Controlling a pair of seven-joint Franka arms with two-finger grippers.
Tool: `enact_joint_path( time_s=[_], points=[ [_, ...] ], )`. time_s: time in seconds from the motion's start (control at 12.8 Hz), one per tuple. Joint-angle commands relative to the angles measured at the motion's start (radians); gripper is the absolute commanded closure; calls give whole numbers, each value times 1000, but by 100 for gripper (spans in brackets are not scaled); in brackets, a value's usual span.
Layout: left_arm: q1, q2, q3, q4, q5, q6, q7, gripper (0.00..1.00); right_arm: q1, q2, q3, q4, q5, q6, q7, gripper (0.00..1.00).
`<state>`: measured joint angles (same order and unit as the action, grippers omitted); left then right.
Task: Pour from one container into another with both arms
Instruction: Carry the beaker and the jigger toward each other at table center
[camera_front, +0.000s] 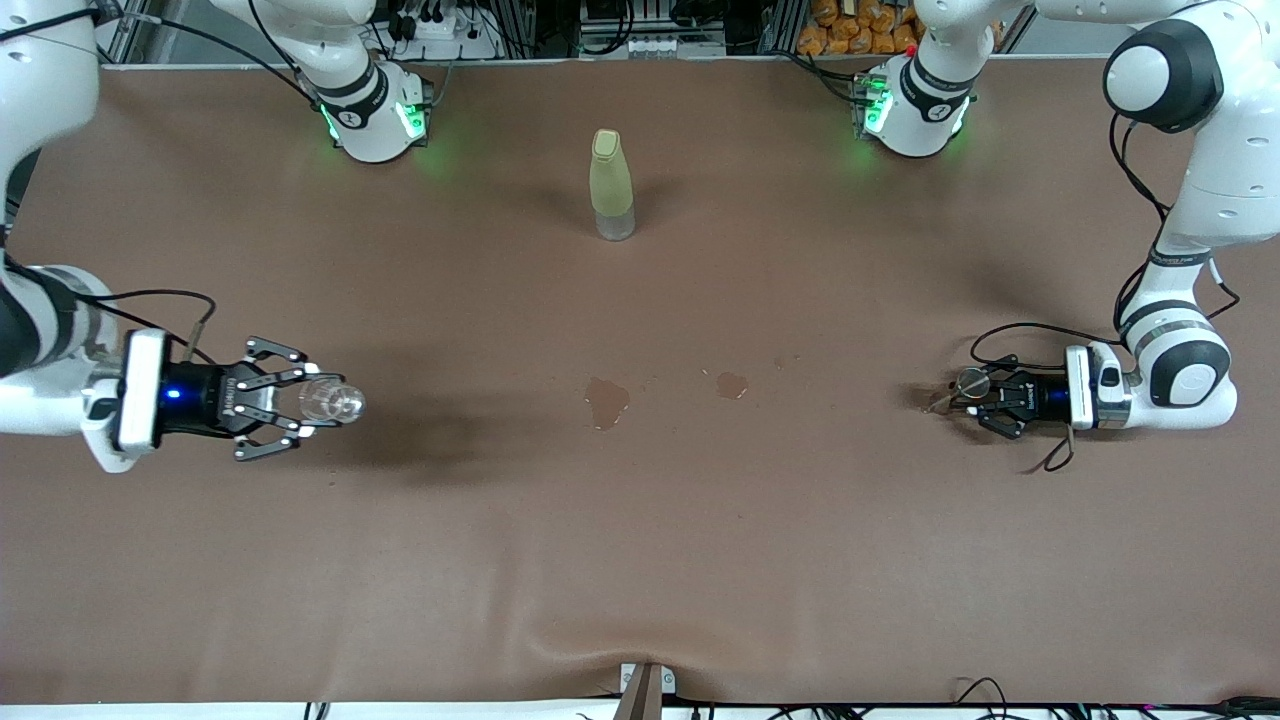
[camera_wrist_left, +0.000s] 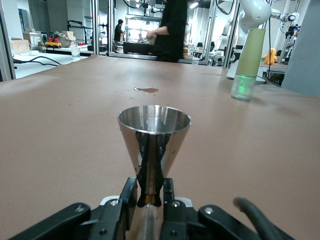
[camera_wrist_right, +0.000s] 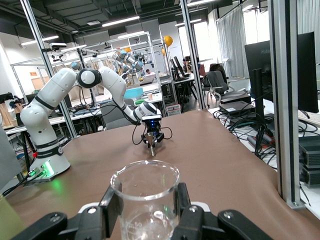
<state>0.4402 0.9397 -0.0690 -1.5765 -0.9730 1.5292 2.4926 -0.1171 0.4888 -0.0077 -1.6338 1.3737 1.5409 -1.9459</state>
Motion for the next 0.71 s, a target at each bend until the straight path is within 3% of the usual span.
enact_joint_path(
  time_s=[0.0,0.16,0.24,0.63],
  points=[
    [2,-1,2,4,-24,-3,34,83,14,-35,-9,-43,38,22,10,71],
    [2,-1,3,6,-23,-1,35,89,17,-32,-9,-50,38,30,7,71],
    [2,-7,3,6,-20,3,38,99,20,-32,-8,-64,39,39,-2,71],
    [-26,-70,-31,13,-10,9,43,100,25,-38,-8,-64,39,30,-2,71]
  ],
)
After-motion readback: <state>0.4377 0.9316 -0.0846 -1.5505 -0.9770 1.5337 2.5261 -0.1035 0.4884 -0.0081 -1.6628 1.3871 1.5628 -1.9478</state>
